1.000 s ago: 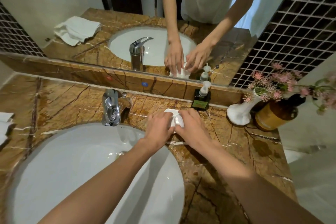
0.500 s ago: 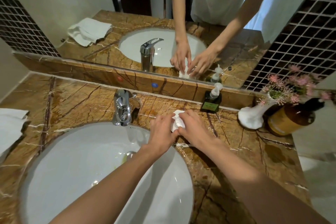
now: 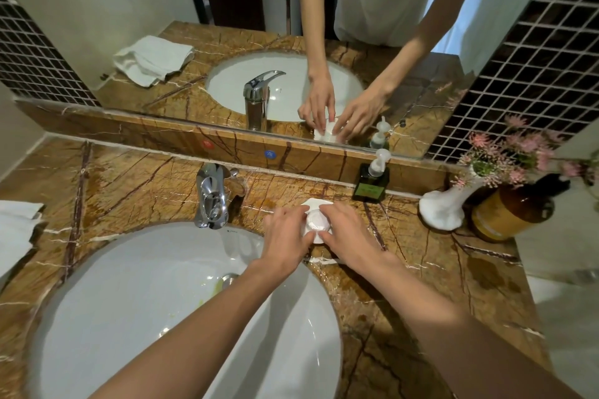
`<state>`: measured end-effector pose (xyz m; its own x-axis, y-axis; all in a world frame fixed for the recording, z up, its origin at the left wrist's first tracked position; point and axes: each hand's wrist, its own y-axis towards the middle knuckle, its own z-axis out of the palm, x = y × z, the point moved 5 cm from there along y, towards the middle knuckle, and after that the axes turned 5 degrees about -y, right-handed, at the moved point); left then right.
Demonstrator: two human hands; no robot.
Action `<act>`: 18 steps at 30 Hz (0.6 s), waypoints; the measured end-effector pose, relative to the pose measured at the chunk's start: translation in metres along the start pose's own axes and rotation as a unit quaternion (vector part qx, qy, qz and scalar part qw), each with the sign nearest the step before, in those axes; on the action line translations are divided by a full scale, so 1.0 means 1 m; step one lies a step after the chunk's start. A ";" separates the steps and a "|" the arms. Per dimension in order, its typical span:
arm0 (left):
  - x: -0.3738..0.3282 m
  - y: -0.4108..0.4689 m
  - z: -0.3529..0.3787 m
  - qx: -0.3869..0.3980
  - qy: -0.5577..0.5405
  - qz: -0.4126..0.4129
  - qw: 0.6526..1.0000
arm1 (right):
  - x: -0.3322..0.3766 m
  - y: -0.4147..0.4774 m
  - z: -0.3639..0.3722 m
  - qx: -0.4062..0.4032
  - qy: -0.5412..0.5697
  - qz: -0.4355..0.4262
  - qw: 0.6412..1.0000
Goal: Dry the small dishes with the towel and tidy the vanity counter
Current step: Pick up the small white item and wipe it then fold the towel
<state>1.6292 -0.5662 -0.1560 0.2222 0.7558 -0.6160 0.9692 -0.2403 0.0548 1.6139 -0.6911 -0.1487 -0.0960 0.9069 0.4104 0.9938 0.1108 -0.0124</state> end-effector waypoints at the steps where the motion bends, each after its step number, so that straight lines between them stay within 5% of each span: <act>1: -0.001 0.001 0.000 -0.001 0.003 0.000 1.000 | 0.000 0.000 0.000 -0.002 -0.004 -0.001 1.000; 18: -0.003 0.001 -0.002 0.000 0.083 0.032 0.996 | 0.002 -0.002 0.002 -0.026 -0.027 0.006 0.999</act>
<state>1.6297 -0.5670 -0.1524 0.2974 0.8298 -0.4722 0.9527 -0.2902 0.0900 1.6120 -0.6885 -0.1498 -0.0858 0.9288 0.3604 0.9963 0.0799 0.0311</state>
